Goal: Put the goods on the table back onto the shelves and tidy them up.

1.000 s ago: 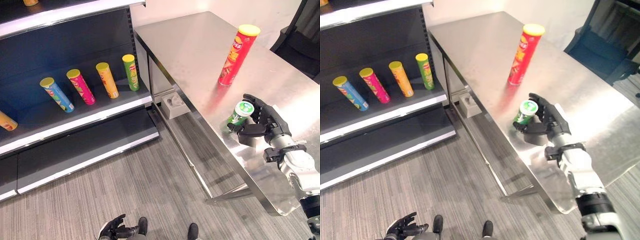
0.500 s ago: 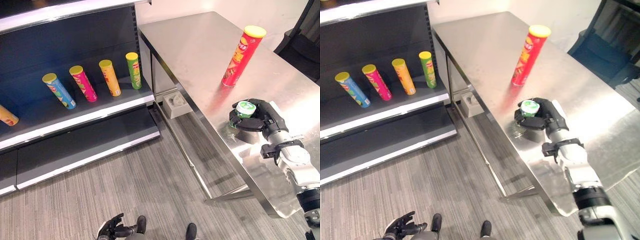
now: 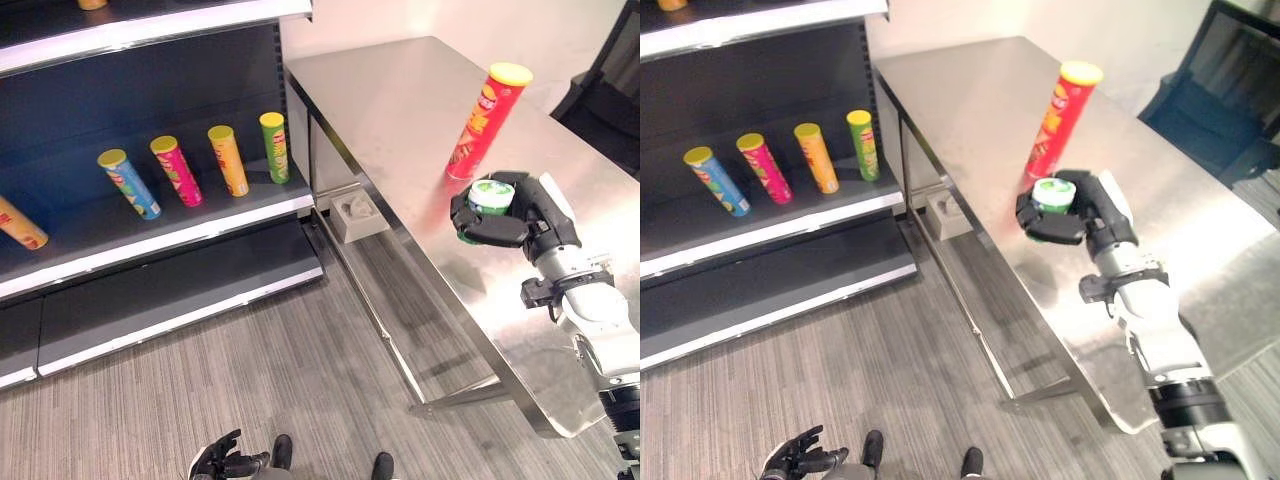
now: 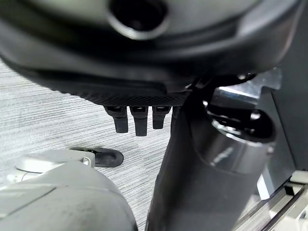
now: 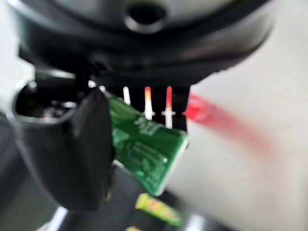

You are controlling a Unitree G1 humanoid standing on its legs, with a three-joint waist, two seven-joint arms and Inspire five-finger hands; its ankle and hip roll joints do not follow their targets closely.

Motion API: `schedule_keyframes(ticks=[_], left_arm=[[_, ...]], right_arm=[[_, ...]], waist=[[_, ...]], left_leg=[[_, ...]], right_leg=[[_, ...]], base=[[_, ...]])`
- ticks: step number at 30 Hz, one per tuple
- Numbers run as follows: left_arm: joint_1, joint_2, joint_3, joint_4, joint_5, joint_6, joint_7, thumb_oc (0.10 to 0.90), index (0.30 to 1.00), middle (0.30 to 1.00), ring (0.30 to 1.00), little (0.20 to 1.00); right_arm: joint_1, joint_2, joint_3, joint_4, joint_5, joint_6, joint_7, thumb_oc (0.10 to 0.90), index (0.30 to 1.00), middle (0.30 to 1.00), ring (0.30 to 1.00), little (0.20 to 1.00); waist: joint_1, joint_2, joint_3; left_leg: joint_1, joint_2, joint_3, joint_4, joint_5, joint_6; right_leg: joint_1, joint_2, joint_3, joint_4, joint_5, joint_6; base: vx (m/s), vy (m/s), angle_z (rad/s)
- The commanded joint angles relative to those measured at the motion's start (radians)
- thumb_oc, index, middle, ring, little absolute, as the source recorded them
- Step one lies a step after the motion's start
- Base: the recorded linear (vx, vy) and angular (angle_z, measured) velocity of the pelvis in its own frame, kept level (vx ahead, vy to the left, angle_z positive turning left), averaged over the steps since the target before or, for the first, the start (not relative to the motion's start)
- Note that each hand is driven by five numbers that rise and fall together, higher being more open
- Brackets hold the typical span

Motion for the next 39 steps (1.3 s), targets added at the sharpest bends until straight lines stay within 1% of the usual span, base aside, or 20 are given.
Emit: schedule_keyframes(ticks=[1,5,8,10,13,14,15,16,18,19,20,23,25,27,30,31,33,35,37,39], left_arm=[[-0.024,0.078,-0.034,-0.024,-0.016,-0.025,0.012,0.800,0.900,0.900,0.900,0.900],[-0.049,0.082,-0.061,-0.046,-0.035,-0.027,0.020,0.800,0.900,0.900,0.900,0.900],[-0.063,0.083,-0.079,-0.049,-0.012,-0.021,0.011,0.800,0.900,0.900,0.900,0.900],[-0.062,0.080,-0.083,-0.037,0.009,-0.018,0.007,0.800,0.900,0.900,0.900,0.900],[-0.057,0.079,-0.089,-0.027,0.035,-0.020,0.005,0.800,0.900,0.900,0.900,0.900],[-0.055,0.095,-0.102,-0.020,0.081,-0.028,0.003,0.800,0.900,0.900,0.900,0.900],[-0.053,0.095,-0.101,-0.020,0.082,-0.028,0.003,0.800,0.900,0.900,0.900,0.900],[-0.044,0.113,-0.098,-0.023,0.098,-0.029,0.002,0.800,0.900,0.900,0.900,0.900],[-0.045,0.135,-0.085,-0.023,0.103,-0.026,0.008,0.800,0.900,0.900,0.900,0.900],[-0.048,0.143,-0.085,-0.025,0.101,-0.024,0.007,0.800,0.900,0.900,0.900,0.900],[-0.049,0.143,-0.085,-0.026,0.100,-0.024,0.007,0.800,0.900,0.900,0.900,0.900],[-0.059,0.157,-0.078,-0.021,0.086,-0.023,0.005,0.800,0.900,0.900,0.900,0.900],[-0.064,0.165,-0.086,-0.023,0.086,-0.024,-0.001,0.800,0.900,0.900,0.900,0.900],[-0.070,0.163,-0.093,-0.018,0.084,-0.022,-0.003,0.800,0.900,0.900,0.900,0.900],[-0.083,0.153,-0.099,-0.004,0.087,-0.020,-0.004,0.800,0.900,0.900,0.900,0.900],[-0.091,0.148,-0.103,-0.007,0.096,-0.019,-0.008,0.800,0.900,0.900,0.900,0.900],[-0.095,0.137,-0.118,-0.012,0.101,-0.024,-0.011,0.800,0.900,0.900,0.900,0.900],[-0.091,0.130,-0.123,-0.017,0.096,-0.025,-0.009,0.800,0.900,0.900,0.900,0.900],[-0.090,0.126,-0.135,-0.025,0.083,-0.025,-0.007,0.800,0.900,0.900,0.900,0.900],[-0.085,0.130,-0.134,-0.037,0.066,-0.026,-0.006,0.800,0.900,0.900,0.900,0.900]], right_arm=[[-0.151,-0.071,-0.094,-0.082,0.008,-0.154,-0.077,0.400,0.300,0.300,0.300,0.300],[-0.207,-0.086,-0.138,-0.152,0.033,-0.198,-0.117,0.400,0.300,0.300,0.300,0.300],[-0.185,-0.104,-0.185,-0.195,0.015,-0.194,-0.135,0.400,0.300,0.300,0.300,0.300],[-0.181,-0.105,-0.203,-0.206,0.002,-0.185,-0.144,0.400,0.300,0.300,0.300,0.300],[-0.179,-0.090,-0.219,-0.208,0.015,-0.182,-0.147,0.400,0.300,0.300,0.300,0.300],[-0.205,-0.075,-0.207,-0.174,0.031,-0.182,-0.164,0.400,0.300,0.300,0.300,0.300],[-0.208,-0.075,-0.202,-0.170,0.031,-0.184,-0.164,0.400,0.300,0.300,0.300,0.300],[-0.244,-0.085,-0.182,-0.145,0.022,-0.179,-0.184,0.400,0.300,0.300,0.300,0.300],[-0.251,-0.089,-0.180,-0.135,0.025,-0.180,-0.197,0.400,0.300,0.300,0.300,0.300],[-0.238,-0.102,-0.194,-0.139,0.024,-0.177,-0.200,0.400,0.300,0.300,0.300,0.300],[-0.237,-0.102,-0.197,-0.140,0.024,-0.177,-0.200,0.400,0.300,0.300,0.300,0.300],[-0.239,-0.162,-0.211,-0.110,0.047,-0.186,-0.206,0.400,0.300,0.300,0.300,0.300],[-0.266,-0.213,-0.205,-0.080,0.083,-0.201,-0.208,0.400,0.300,0.300,0.300,0.300],[-0.288,-0.248,-0.205,-0.062,0.110,-0.213,-0.210,0.400,0.300,0.300,0.300,0.300],[-0.315,-0.272,-0.200,-0.049,0.130,-0.236,-0.217,0.400,0.300,0.300,0.300,0.300],[-0.326,-0.286,-0.194,-0.050,0.137,-0.236,-0.219,0.400,0.300,0.300,0.300,0.300],[-0.362,-0.317,-0.176,-0.040,0.162,-0.250,-0.214,0.400,0.300,0.300,0.300,0.300],[-0.391,-0.336,-0.163,-0.046,0.178,-0.260,-0.208,0.400,0.300,0.300,0.300,0.300],[-0.439,-0.357,-0.124,-0.043,0.210,-0.265,-0.191,0.400,0.300,0.300,0.300,0.300],[-0.490,-0.369,-0.079,-0.044,0.223,-0.264,-0.177,0.400,0.300,0.300,0.300,0.300]], waist=[[0.044,-0.034,-0.041],[0.064,-0.034,-0.010],[0.026,-0.036,-0.011],[0.017,-0.023,-0.023],[0.016,-0.016,-0.043],[0.024,-0.016,-0.065],[0.026,-0.019,-0.065],[0.035,-0.015,-0.064],[0.033,-0.008,-0.054],[0.017,-0.006,-0.050],[0.018,-0.006,-0.051],[-0.017,0.008,-0.043],[-0.035,0.007,-0.034],[-0.053,-0.002,-0.023],[-0.075,-0.022,-0.012],[-0.086,-0.040,-0.010],[-0.095,-0.062,-0.030],[-0.094,-0.063,-0.049],[-0.095,-0.070,-0.064],[-0.085,-0.075,-0.060]], left_leg=[[0.043,0.059,0.000,0.004,-0.111,-0.048],[-0.030,0.071,-0.063,0.014,-0.068,-0.073],[-0.051,0.102,0.108,0.045,-0.059,-0.070],[-0.036,0.106,0.172,0.036,-0.068,-0.061],[-0.026,0.079,0.178,0.028,-0.084,-0.049],[-0.018,0.011,0.173,0.020,-0.116,-0.016],[-0.014,0.006,0.177,0.021,-0.121,-0.014],[0.000,-0.040,0.181,0.021,-0.140,0.013],[0.014,-0.065,0.175,0.018,-0.147,0.031],[0.022,-0.078,0.152,0.014,-0.145,0.041],[0.019,-0.079,0.152,0.013,-0.141,0.042],[0.045,-0.099,0.103,0.006,-0.144,0.061],[0.056,-0.112,0.065,0.006,-0.144,0.070],[0.074,-0.132,0.028,0.004,-0.152,0.080],[0.113,-0.161,-0.015,0.004,-0.175,0.087],[0.138,-0.174,-0.032,0.004,-0.193,0.087],[0.174,-0.176,-0.049,0.004,-0.228,0.089],[0.197,-0.156,-0.045,0.008,-0.250,0.079],[0.195,-0.131,-0.026,0.112,-0.304,0.047],[0.151,-0.120,0.006,0.269,-0.283,0.002]], right_leg=[[0.032,-0.025,0.008,0.014,-0.116,0.036],[0.054,-0.019,-0.073,0.014,-0.137,0.026],[0.062,-0.065,-0.166,0.019,-0.116,0.041],[0.067,-0.082,-0.181,0.024,-0.105,0.053],[0.068,-0.119,-0.193,0.026,-0.084,0.068],[0.049,-0.194,-0.185,0.046,-0.046,0.097],[0.048,-0.201,-0.181,0.050,-0.050,0.101],[0.024,-0.266,-0.178,0.118,-0.026,0.113],[-0.005,-0.287,-0.142,0.206,-0.026,0.098],[-0.022,-0.262,-0.079,0.247,-0.032,0.082],[-0.028,-0.263,-0.078,0.249,-0.030,0.081],[-0.100,-0.121,0.105,0.307,-0.107,0.048],[-0.142,-0.037,0.172,0.274,-0.120,0.034],[-0.191,0.033,0.206,0.221,-0.088,0.029],[-0.263,0.093,0.173,0.134,-0.006,0.035],[-0.282,0.100,0.113,0.087,0.026,0.049],[-0.233,0.096,0.090,0.034,0.041,0.026],[-0.204,0.095,0.077,0.026,0.044,0.021],[-0.153,0.094,0.061,0.026,0.017,0.008],[-0.099,0.096,0.057,0.021,-0.014,-0.007]], base=[[-0.04,-0.087,0.50],[-0.13,-0.070,0.73],[-0.10,0.189,1.26],[0.02,0.249,0.93],[0.07,0.332,0.43],[0.08,0.377,0.33],[0.11,0.652,0.46],[0.04,0.292,0.20],[0.05,0.359,-0.02],[0.04,0.251,-0.06],[0.07,0.155,0.31],[0.13,0.166,0.68],[0.15,0.085,0.36],[0.17,0.041,0.41],[0.24,0.013,0.55],[0.31,-0.025,0.56],[0.37,-0.083,0.44],[0.37,-0.121,0.41],[0.36,-0.131,0.36],[0.17,-0.054,0.15]])
